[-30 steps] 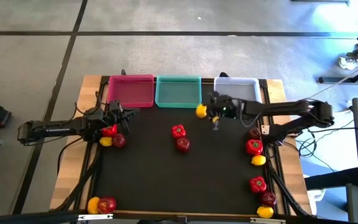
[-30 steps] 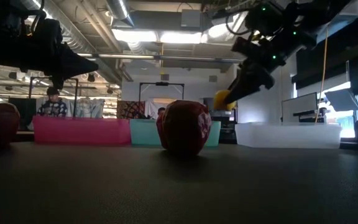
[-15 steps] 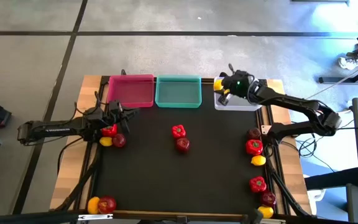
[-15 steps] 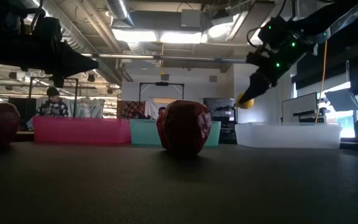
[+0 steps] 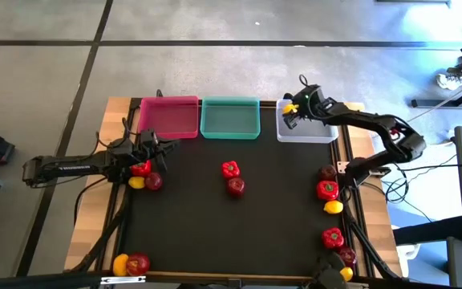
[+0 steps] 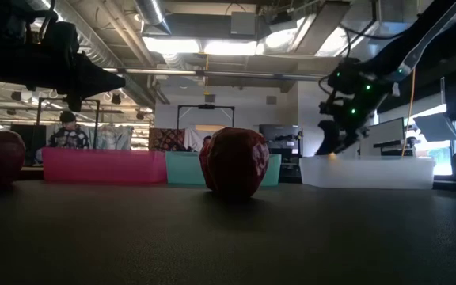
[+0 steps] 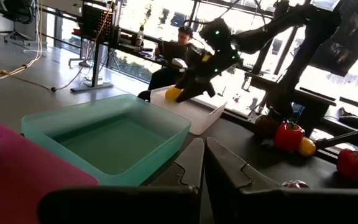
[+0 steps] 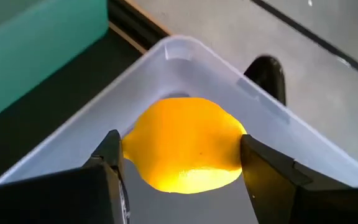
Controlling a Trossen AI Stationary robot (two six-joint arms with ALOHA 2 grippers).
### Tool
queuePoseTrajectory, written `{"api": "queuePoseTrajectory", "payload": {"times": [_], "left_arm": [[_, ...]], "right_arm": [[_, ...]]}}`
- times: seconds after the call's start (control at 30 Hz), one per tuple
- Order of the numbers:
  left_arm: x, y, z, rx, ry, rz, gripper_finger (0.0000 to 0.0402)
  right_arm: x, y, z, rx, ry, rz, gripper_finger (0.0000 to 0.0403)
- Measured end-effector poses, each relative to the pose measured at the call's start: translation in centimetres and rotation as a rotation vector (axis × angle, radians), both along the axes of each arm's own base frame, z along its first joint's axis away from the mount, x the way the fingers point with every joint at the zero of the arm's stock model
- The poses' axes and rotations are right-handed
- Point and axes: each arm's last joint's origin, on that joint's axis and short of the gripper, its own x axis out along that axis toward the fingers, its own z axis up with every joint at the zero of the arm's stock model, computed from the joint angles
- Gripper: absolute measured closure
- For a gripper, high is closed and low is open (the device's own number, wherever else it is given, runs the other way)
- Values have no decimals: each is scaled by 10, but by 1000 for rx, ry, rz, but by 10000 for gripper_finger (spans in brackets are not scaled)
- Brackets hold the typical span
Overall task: Sort produce into baskets
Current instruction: Put the lemon into the white bin, then put the red bell pepper into the green bin
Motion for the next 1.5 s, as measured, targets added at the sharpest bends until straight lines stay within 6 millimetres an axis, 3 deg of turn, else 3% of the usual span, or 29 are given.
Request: {"api": "queuePoseTrajectory", "payload": {"times": [0.43, 0.83, 1.1, 1.27, 1.5], "left_arm": [[0, 0, 0, -6, -3, 0, 391], [0, 0, 0, -8, -3, 0, 391], [0, 0, 0, -8, -3, 0, 391], [0, 0, 0, -8, -3, 0, 391], [0, 0, 0, -10, -4, 0, 391]], "right_arm": [[10, -12, -31, 51, 0, -36, 211], [9, -12, -30, 30, 32, -30, 138], [1, -1, 2, -33, 1, 4, 128], [-3, 14, 32, -28, -157, 110, 131], [18, 52, 61, -17, -340, 321, 132]]}}
